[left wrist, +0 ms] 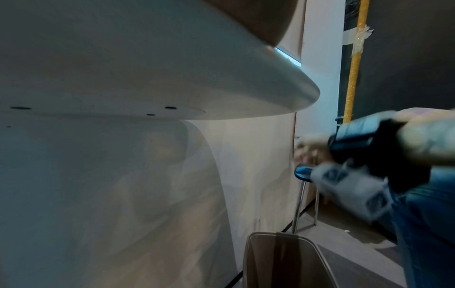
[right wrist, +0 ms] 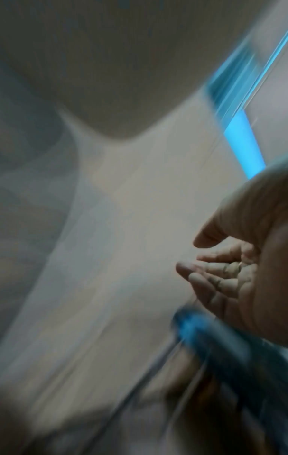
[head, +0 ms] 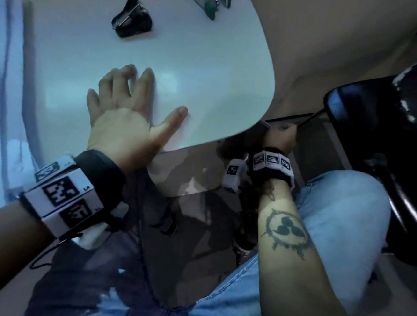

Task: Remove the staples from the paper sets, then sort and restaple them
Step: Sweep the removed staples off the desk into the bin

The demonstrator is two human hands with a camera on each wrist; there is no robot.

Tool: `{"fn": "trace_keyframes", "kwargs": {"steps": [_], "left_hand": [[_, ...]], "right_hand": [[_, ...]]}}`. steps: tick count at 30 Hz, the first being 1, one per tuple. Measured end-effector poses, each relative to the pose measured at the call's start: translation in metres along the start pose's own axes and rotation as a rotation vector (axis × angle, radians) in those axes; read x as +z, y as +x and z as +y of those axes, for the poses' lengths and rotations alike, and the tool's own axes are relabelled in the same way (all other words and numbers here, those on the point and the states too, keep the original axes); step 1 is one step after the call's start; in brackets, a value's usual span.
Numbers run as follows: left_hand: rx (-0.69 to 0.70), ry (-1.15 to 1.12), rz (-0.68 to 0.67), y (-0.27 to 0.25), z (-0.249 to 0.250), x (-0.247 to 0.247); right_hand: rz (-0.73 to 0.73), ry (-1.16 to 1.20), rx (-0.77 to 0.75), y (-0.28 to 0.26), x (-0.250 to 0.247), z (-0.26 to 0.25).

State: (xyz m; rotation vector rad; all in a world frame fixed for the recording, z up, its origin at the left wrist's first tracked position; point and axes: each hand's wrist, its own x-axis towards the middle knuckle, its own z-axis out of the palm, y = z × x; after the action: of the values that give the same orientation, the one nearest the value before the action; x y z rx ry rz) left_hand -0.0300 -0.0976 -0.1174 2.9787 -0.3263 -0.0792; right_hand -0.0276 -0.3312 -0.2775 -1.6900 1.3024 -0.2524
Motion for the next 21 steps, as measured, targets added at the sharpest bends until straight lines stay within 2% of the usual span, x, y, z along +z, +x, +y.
{"fn": "trace_keyframes", "kwargs": {"steps": [2, 4, 6, 8, 9, 11, 12, 15, 19, 21], "left_hand": [[0.006, -0.012, 0.001, -0.002, 0.002, -0.003], [0.019, -0.021, -0.004, -0.002, 0.000, -0.002], [0.020, -0.029, -0.015, -0.002, 0.000, -0.003], [0.021, -0.033, -0.027, -0.003, 0.000, -0.004], [0.017, -0.035, -0.033, -0.003, 0.000, -0.004], [0.016, -0.045, -0.023, -0.003, 0.000, -0.004], [0.013, -0.059, -0.019, -0.002, -0.001, -0.004], [0.006, -0.128, -0.032, -0.001, -0.003, -0.007], [-0.026, -0.279, -0.112, -0.004, -0.002, -0.022], [0.043, -0.146, -0.191, -0.019, 0.004, -0.039]], "right_hand": [[0.201, 0.164, -0.225, -0.011, -0.041, -0.060], [0.324, 0.284, -0.467, -0.037, -0.070, -0.102], [0.273, 0.316, -0.741, -0.080, -0.085, -0.128], [0.133, 0.082, -0.946, -0.127, -0.081, -0.137], [-0.012, -0.105, -1.004, -0.146, -0.073, -0.134], [-0.348, -0.495, -0.977, -0.169, -0.050, -0.122], [-0.440, -0.662, -0.943, -0.174, -0.041, -0.116], [-0.474, -0.898, -0.912, -0.172, -0.029, -0.109], [-0.448, -0.948, -0.912, -0.176, -0.029, -0.110], [-0.455, -0.994, -0.915, -0.177, -0.029, -0.112]]}}
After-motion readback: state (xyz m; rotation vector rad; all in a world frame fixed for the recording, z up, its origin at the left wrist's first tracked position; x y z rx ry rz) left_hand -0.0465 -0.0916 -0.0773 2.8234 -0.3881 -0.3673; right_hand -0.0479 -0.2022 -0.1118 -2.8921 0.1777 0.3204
